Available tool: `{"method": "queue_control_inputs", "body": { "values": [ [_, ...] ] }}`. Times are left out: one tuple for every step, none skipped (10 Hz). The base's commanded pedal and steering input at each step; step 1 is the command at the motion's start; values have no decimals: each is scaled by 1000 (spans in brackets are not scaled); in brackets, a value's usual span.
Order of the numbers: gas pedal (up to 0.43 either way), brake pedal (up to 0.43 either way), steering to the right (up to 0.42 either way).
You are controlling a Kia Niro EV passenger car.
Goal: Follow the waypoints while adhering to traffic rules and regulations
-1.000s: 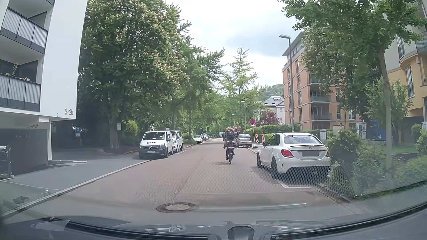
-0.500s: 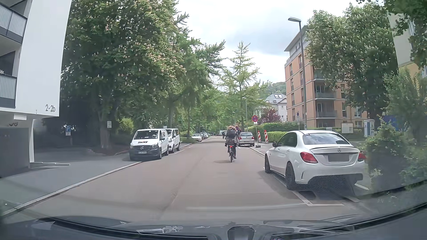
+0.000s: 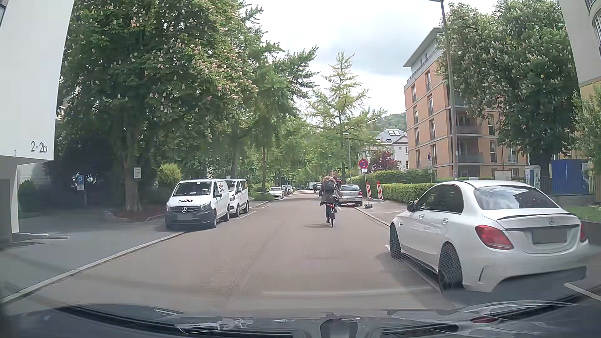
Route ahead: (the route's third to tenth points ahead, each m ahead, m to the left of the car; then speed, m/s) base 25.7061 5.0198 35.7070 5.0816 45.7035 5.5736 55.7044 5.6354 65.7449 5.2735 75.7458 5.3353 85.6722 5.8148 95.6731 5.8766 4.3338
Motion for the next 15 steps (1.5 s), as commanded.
{"method": "queue_control_inputs", "body": {
  "values": [
    [47,0,-10],
    [47,0,-11],
    [47,0,-10],
    [47,0,-11],
    [47,0,-10],
    [47,0,-8],
    [47,0,-4],
    [47,0,-1],
    [47,0,0],
    [47,0,0],
    [47,0,0],
    [47,0,0],
    [47,0,2],
    [47,0,3],
    [47,0,2]
  ]
}}
